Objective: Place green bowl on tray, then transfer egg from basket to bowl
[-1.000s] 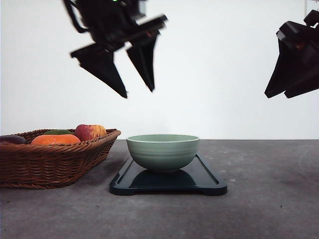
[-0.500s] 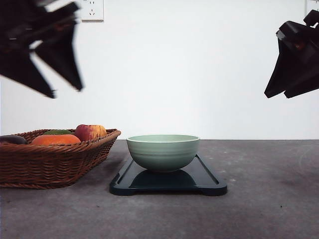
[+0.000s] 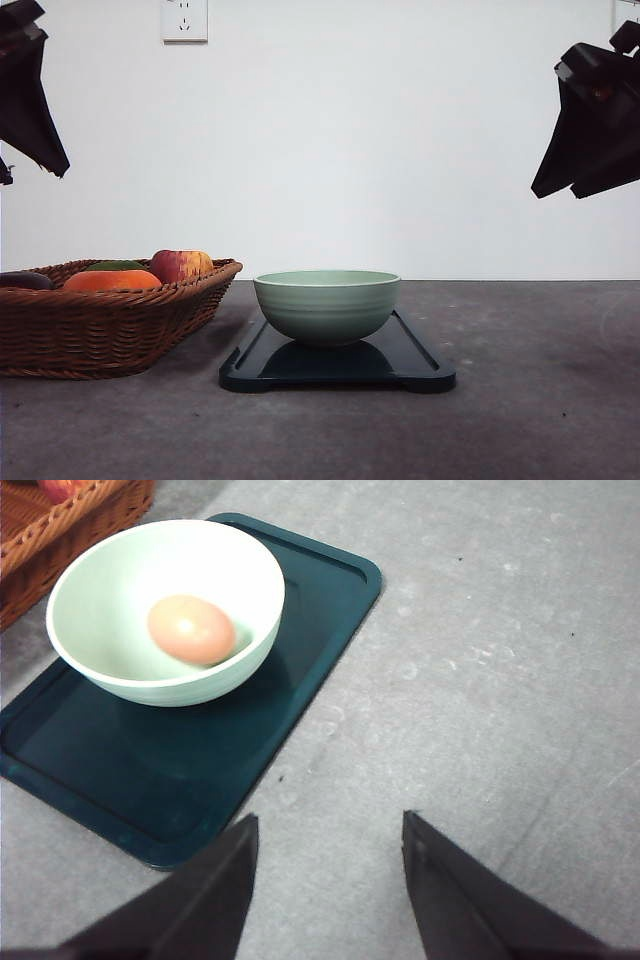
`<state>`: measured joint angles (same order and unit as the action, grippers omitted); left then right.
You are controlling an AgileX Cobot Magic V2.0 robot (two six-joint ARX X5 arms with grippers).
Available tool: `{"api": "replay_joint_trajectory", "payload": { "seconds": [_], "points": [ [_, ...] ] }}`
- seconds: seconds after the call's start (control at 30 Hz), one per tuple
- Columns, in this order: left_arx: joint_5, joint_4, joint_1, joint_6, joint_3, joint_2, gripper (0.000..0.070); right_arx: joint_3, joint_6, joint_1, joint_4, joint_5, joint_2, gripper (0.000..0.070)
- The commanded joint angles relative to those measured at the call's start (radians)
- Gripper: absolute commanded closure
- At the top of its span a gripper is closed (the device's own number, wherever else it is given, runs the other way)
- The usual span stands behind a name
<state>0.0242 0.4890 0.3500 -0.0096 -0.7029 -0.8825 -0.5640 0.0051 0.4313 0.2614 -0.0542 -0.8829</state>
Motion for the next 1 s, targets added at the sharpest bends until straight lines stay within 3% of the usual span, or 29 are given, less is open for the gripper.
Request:
{"api": "replay_joint_trajectory", "payload": {
  "seconds": [0.0,0.07,0.13,0.23,0.83,0.97],
  "points": [
    [-0.002,0.0,0.002,0.017,-0.003,-0.006,0.031,0.0,0.006,0.005,-0.003,0.0,-0.004,0.0423],
    [-0.002,0.007,0.003,0.017,-0.003,-0.005,0.034,0.0,0.006,0.005,-0.003,0.0,-0.004,0.0428],
    [-0.002,0.007,0.004,0.018,-0.003,-0.006,0.0609,0.0,0.006,0.005,-0.003,-0.001,-0.004,0.0662],
    [-0.002,0.018,0.003,0.017,-0.003,-0.005,0.07,0.0,0.006,0.005,-0.008,-0.004,-0.004,0.0685],
    [-0.002,0.026,0.003,0.018,-0.003,0.002,0.07,0.0,0.006,0.005,-0.052,-0.004,-0.003,0.0684],
    [-0.002,-0.004,-0.039,0.026,0.012,0.044,0.07,0.0,0.006,0.005,-0.056,-0.004,-0.003,0.0684]
  ]
}}
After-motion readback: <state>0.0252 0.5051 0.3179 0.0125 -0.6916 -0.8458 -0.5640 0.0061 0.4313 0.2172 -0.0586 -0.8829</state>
